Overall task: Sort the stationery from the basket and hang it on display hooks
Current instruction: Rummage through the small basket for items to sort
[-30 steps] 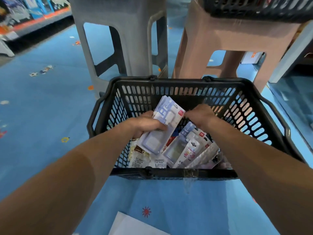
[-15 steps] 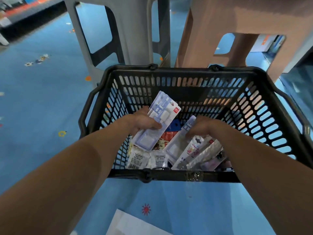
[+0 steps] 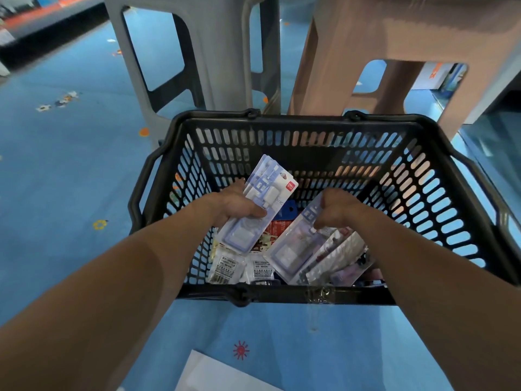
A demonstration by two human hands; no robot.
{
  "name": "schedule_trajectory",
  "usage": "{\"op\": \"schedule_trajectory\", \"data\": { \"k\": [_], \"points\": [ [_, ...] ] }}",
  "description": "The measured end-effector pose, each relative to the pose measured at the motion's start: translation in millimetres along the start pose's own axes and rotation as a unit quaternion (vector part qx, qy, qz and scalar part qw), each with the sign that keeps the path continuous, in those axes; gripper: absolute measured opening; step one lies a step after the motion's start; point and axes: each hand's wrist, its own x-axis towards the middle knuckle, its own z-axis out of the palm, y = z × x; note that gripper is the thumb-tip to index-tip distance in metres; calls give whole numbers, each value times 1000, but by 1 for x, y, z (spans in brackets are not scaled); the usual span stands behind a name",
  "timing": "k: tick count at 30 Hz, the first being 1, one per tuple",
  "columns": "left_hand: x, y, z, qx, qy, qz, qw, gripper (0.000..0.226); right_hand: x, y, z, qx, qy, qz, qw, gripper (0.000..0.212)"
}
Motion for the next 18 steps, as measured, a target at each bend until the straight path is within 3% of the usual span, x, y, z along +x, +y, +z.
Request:
{"op": "schedule_trajectory", "data": {
  "k": [4,9,15,18],
  "points": [
    [-4,2,-3,16,6,2,1000,70,-7,-5,-4,-17,47,-37,998,59],
    [-16,8,-8,20,11,25,999,65,-26,-6,-10,-5,49,-44,998,65],
    [-36,18,-17,28,10,67,997,46,-45,-14,-41,147,60,-62,985,49],
    [-45,20,-22,17,-3,76,997,59,-54,-20,-52,326,40,-104,939,22]
  ]
}}
